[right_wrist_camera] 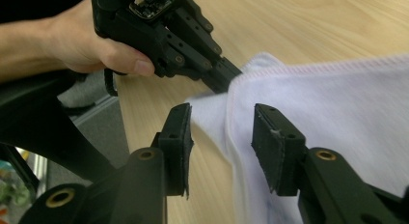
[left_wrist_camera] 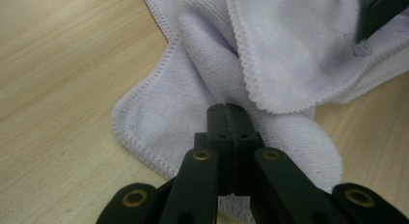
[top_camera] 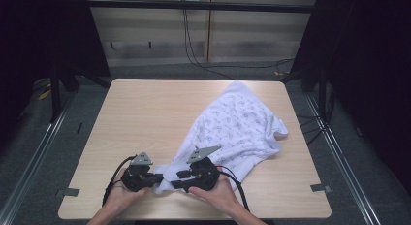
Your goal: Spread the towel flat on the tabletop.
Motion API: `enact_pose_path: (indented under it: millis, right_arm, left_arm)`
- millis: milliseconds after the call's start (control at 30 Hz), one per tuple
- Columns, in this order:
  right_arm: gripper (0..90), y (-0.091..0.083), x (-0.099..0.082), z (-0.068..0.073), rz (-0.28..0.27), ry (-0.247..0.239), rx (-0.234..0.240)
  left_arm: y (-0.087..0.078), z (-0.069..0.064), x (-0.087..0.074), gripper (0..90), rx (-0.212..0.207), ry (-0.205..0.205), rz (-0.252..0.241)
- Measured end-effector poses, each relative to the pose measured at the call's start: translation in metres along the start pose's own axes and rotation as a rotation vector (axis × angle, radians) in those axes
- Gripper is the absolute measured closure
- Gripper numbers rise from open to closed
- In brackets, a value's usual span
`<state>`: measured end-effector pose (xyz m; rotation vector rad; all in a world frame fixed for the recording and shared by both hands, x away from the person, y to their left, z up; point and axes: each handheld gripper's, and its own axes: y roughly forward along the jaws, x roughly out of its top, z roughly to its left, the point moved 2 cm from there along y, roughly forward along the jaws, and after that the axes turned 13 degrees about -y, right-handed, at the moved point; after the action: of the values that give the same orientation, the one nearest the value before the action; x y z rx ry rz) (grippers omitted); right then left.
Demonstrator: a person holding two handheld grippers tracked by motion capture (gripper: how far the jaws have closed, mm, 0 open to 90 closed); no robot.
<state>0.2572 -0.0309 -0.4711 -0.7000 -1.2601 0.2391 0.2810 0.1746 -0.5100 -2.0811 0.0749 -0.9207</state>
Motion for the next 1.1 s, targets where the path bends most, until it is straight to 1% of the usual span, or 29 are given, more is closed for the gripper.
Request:
enact_pose_path:
  millis: [33, 67, 100, 133, 167, 200, 233, 267, 300, 367, 433, 467, 500, 567, 600, 633, 667, 700, 733, 767, 800, 833, 933, 967, 1000, 1033, 1067, 1100]
  right_arm:
    - [58.1, 0.005, 0.0, 0.001, 0.016, -0.016, -0.008]
    - [58.0, 0.01, 0.0, 0.001, 0.036, -0.033, -0.008]
    - [58.1, 0.015, -0.002, 0.0, 0.056, -0.055, -0.026]
    - [58.1, 0.015, -0.002, 0.0, 0.056, -0.055, -0.026]
    - [59.2, 0.022, -0.008, -0.003, 0.099, -0.067, -0.049]
    - [61.8, 0.025, -0.012, -0.003, 0.108, -0.061, -0.052]
    - [65.8, 0.026, -0.015, -0.004, 0.119, -0.075, -0.063]
    - [71.6, 0.025, -0.016, -0.004, 0.125, -0.093, -0.075]
    - [71.6, 0.025, -0.016, -0.004, 0.125, -0.093, -0.075]
    - [88.2, 0.019, -0.017, -0.005, 0.119, -0.098, -0.087]
    - [89.1, 0.009, -0.02, -0.008, 0.097, -0.079, -0.088]
    - [89.4, -0.005, -0.027, -0.011, 0.086, -0.072, -0.121]
    - [89.5, -0.013, -0.031, -0.013, 0.073, -0.057, -0.132]
    - [89.5, -0.03, -0.039, -0.018, 0.068, -0.029, -0.15]
    - [89.5, -0.03, -0.039, -0.018, 0.068, -0.029, -0.15]
    - [89.5, -0.043, -0.049, -0.022, 0.088, -0.024, -0.179]
    - [89.5, -0.049, -0.055, -0.024, 0.096, -0.012, -0.187]
    - [89.4, -0.053, -0.061, -0.027, 0.103, -0.01, -0.191]
    - [89.4, -0.053, -0.061, -0.027, 0.103, -0.01, -0.191]
    - [89.0, -0.059, -0.072, -0.03, 0.119, 0.008, -0.213]
    - [88.2, -0.061, -0.076, -0.03, 0.115, 0.015, -0.204]
    - [85.5, -0.063, -0.077, -0.031, 0.113, 0.016, -0.202]
    - [70.4, -0.066, -0.074, -0.03, 0.08, 0.013, -0.198]
    - [68.1, -0.066, -0.072, -0.029, 0.069, 0.001, -0.192]
    - [68.1, -0.066, -0.072, -0.029, 0.069, 0.001, -0.192]
    - [64.1, -0.065, -0.067, -0.025, 0.062, -0.018, -0.183]
    - [63.0, -0.063, -0.065, -0.023, 0.058, -0.027, -0.17]
    - [63.0, -0.063, -0.065, -0.023, 0.058, -0.027, -0.17]
  left_arm:
    - [0.0, 0.0, 0.0, 90.0, 0.0, 0.0, 0.0]
    - [0.0, 0.004, 0.002, 90.0, -0.008, -0.014, 0.0]
    - [0.0, 0.007, 0.002, 90.0, -0.008, -0.022, -0.005]
    - [0.0, 0.007, 0.002, 90.0, -0.008, -0.022, -0.005]
    - [-0.001, 0.011, 0.003, 90.0, -0.004, -0.038, -0.015]
    - [-0.002, 0.013, 0.003, 90.0, -0.006, -0.043, -0.015]
    - [-0.002, 0.014, 0.003, 90.0, -0.009, -0.047, -0.017]
    - [-0.002, 0.014, 0.003, 90.0, -0.009, -0.047, -0.017]
    - [-0.002, 0.015, 0.004, 90.0, -0.01, -0.048, -0.02]
    - [-0.002, 0.015, 0.004, 90.0, -0.008, -0.05, -0.02]
    - [-0.002, 0.015, 0.003, 90.0, 0.002, -0.048, -0.022]
    - [-0.002, 0.014, 0.003, 90.0, 0.002, -0.046, -0.024]
    - [-0.002, 0.014, 0.003, 90.0, 0.002, -0.043, -0.025]
    - [-0.002, 0.014, 0.003, 90.0, 0.001, -0.042, -0.022]
    - [-0.002, 0.014, 0.003, 90.0, 0.001, -0.042, -0.022]
    - [-0.002, 0.012, 0.003, 89.9, -0.008, -0.041, -0.014]
    - [-0.001, 0.01, 0.003, 89.9, -0.011, -0.037, -0.011]
    - [-0.001, 0.009, 0.002, 89.9, -0.017, -0.034, -0.007]
    - [-0.001, 0.009, 0.002, 89.7, -0.017, -0.034, -0.007]
    - [0.0, 0.005, 0.002, 89.2, -0.02, -0.021, 0.0]
    - [0.001, 0.004, 0.002, 89.0, -0.024, -0.017, 0.002]
    - [0.001, 0.003, 0.002, 88.7, -0.023, -0.017, 0.002]
    - [0.001, 0.005, 0.003, 88.7, -0.027, -0.02, 0.003]
    - [0.001, 0.005, 0.003, 88.6, -0.027, -0.021, 0.003]
    - [0.001, 0.005, 0.003, 88.6, -0.027, -0.021, 0.003]
    - [0.001, 0.005, 0.003, 88.2, -0.026, -0.021, 0.0]
    - [0.001, 0.005, 0.003, 87.6, -0.027, -0.021, 0.0]
    - [0.001, 0.005, 0.003, 87.2, -0.027, -0.021, 0.0]
